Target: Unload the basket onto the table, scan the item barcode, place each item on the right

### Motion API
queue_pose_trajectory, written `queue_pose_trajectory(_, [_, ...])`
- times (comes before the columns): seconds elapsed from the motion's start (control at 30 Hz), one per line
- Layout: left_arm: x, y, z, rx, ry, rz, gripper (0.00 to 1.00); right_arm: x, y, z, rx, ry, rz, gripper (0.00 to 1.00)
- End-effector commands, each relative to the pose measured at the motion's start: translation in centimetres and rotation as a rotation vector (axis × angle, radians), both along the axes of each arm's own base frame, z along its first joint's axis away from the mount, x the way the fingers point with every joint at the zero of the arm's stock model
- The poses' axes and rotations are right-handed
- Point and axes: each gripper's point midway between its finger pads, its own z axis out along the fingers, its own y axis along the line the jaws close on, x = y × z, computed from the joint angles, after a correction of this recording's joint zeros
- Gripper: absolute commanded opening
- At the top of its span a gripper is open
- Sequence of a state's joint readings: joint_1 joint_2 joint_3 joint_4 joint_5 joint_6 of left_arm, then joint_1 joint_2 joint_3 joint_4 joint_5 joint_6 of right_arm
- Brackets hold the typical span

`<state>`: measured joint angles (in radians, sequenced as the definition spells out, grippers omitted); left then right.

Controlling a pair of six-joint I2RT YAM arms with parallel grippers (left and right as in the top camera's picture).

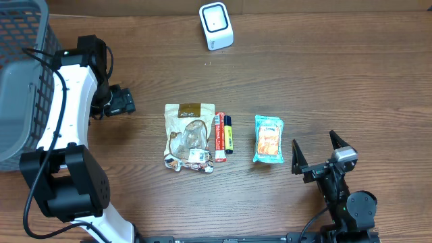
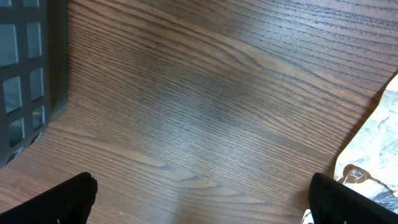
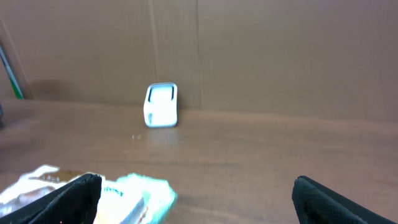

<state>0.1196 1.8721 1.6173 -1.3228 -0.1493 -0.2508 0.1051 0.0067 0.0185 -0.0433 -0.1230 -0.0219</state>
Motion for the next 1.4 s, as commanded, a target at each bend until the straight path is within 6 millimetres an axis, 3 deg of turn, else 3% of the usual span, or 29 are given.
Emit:
queue_pose_trajectory(0.0, [0.4, -0.2, 0.1, -0.010, -0.005, -0.021, 1.00, 0.0, -0.2, 0.7, 0.003, -0.037, -0.012, 1.00])
queue_pose_trajectory(0.2, [0.4, -0.2, 0.1, -0.010, -0.005, -0.021, 1.00, -1.1, -0.3, 5.2, 0.009, -0.092, -0.012, 1.00])
queue_pose_trajectory(0.47, [0.4, -0.2, 0.1, -0.010, -0.005, -0.021, 1.00, -4.4, -1.1, 14.3, 0.006, -0.112, -0.039, 1.00])
queue_pose_trajectory(0.6, [0.4, -0.2, 0.1, -0.010, -0.005, -0.021, 1.00, -4.7, -1.4, 16.8, -0.036, -0.023, -0.052, 1.00])
queue_pose_trajectory(0.77, [0.4, -0.2, 0.1, -0.010, -0.005, -0.021, 1.00, -3.7, -1.4, 18.2, -0.064, 0.173, -0.057, 1.00])
queue_pose_trajectory(0.93, [0.4, -0.2, 0.1, -0.010, -0.005, -0.021, 1.00, -2.0, -0.6, 18.4, -0.073, 0.377, -0.018, 1.00])
queue_pose_trajectory(1.03, [0.4, -0.2, 0.1, -0.010, -0.005, -0.021, 1.00, -1.0, 0.8, 17.5, -0.068, 0.504, 0.062, 1.00])
queue_pose_trajectory(1.27, [0.4, -0.2, 0.1, -0.010, -0.005, -0.021, 1.00, 1.4, 2.4, 11.7, 0.018, 0.827, 0.106, 1.00])
queue_pose_trajectory(1.37, [0.4, -0.2, 0.1, -0.010, -0.005, -0.021, 1.00, 2.5, 3.0, 10.1, 0.029, 0.898, 0.134, 1.00])
